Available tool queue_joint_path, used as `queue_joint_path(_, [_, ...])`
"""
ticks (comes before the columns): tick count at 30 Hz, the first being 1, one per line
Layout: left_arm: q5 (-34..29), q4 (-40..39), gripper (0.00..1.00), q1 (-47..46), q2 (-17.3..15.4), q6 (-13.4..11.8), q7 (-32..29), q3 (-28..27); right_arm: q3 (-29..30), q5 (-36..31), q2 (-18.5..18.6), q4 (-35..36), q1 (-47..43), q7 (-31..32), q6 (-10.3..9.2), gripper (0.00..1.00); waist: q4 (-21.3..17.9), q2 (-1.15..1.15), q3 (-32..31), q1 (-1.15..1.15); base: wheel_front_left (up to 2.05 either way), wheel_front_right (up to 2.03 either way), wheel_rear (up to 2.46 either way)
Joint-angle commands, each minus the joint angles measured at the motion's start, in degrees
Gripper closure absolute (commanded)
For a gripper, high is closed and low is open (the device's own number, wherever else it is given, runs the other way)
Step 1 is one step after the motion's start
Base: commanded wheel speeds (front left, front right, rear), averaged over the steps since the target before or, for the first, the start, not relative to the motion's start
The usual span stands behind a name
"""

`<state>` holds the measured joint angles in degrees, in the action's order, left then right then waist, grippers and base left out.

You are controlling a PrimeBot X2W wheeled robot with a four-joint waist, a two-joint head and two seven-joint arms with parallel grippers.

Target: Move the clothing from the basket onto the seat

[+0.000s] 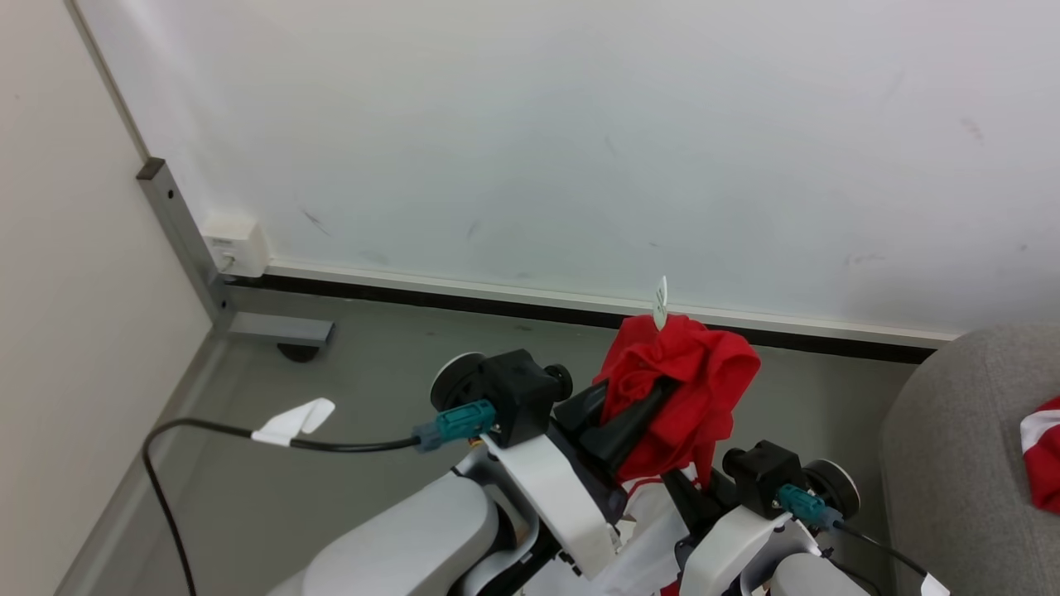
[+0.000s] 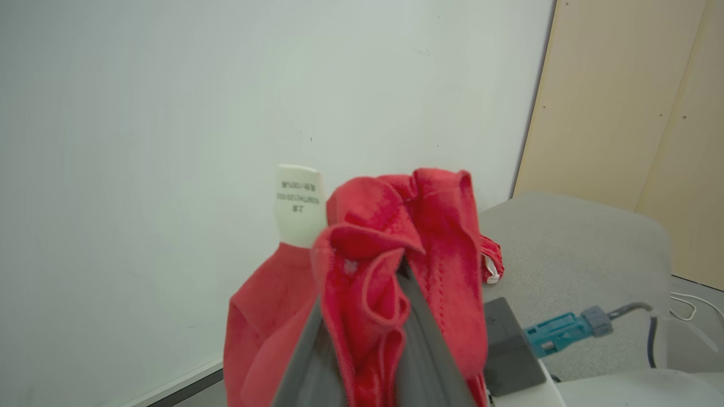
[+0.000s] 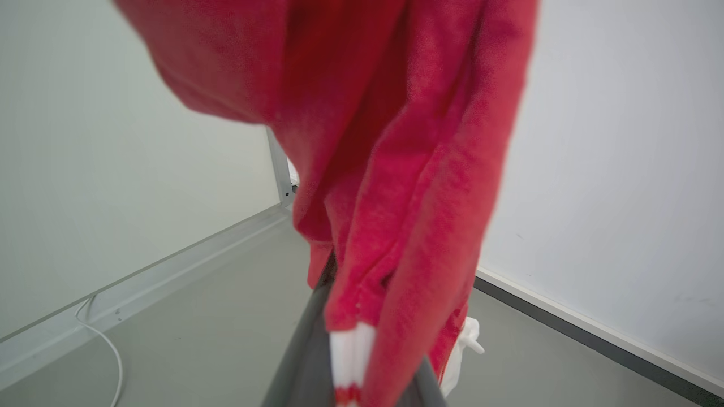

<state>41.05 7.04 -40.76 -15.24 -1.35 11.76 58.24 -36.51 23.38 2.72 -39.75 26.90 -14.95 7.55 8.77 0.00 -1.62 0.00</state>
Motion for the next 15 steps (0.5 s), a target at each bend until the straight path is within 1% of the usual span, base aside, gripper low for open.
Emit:
queue_joint_path(1, [0.8,-0.3,1.00,0.7,-0.3,-0.3,0.2,-0.1,0.5,0.6,0.1,0.5,-0.3,-0.1,-0.13,1.00,-0.3,0.00,0.0,0.00,0.00,0.00,0.00])
queue_joint_path(7, [1.3,-0.2,1.00,0.8,-0.8,-0.5,0.4,-0.5,0.9,0.7,0.3,1.1,-0.8,-0.1,-0.13,1.00,-0.8,0.00,0.3,0.00,0.00,0.00,0.00])
queue_joint_path(12, [1.9,0.4,1.00,1.5,-1.6,-0.5,0.5,-1.1,3.4,0.6,0.2,3.2,-1.0,-0.1,-0.13,1.00,-1.5,0.00,0.8,0.00,0.00,0.00,0.00])
queue_joint_path(15, [1.8,1.1,1.00,2.4,-3.0,-0.3,0.9,-1.1,5.3,0.1,0.7,4.6,-0.8,-0.1,-0.13,1.00,-2.4,0.00,1.5,0.00,0.00,0.00,0.00])
